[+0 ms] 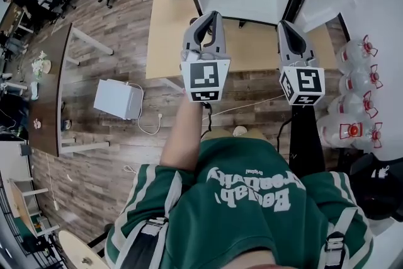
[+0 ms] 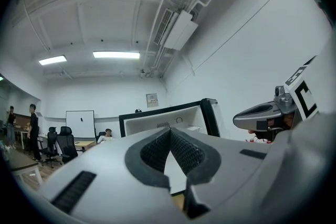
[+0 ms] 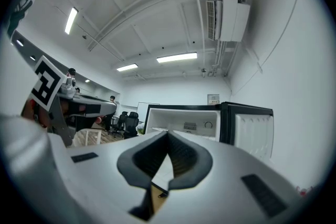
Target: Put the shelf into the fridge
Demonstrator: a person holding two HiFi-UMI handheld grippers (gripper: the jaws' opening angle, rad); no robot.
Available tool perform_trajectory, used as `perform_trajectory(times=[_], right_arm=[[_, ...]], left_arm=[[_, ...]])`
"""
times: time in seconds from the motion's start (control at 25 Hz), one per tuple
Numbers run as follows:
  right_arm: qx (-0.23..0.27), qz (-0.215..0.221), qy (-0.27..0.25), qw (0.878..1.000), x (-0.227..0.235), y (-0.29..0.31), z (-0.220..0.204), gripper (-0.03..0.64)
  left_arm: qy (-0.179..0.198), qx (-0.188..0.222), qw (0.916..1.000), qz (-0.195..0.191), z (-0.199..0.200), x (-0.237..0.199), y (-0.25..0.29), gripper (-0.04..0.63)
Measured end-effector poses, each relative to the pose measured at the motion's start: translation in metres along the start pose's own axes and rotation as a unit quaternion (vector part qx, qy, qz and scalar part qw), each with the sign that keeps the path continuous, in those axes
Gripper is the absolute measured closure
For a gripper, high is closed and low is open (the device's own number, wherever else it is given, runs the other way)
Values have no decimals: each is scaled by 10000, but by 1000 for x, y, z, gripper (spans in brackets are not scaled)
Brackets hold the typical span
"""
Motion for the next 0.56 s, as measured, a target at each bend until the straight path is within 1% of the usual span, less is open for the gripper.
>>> perform_trajectory(times=[0.56], right_arm=[[2,56,2,10000,1,5,-3,614]], left_arm=[[-39,-54,10000,-2,-4,1,7,595]])
Point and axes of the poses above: the fingertips, and each gripper's own axes: y forward along the fingers, x to its right, z out of its top, the point moved 5 cm from there along -y, backward along the fingers, and after that the axes turned 6 degrees about -x, right-handed, at the moved point
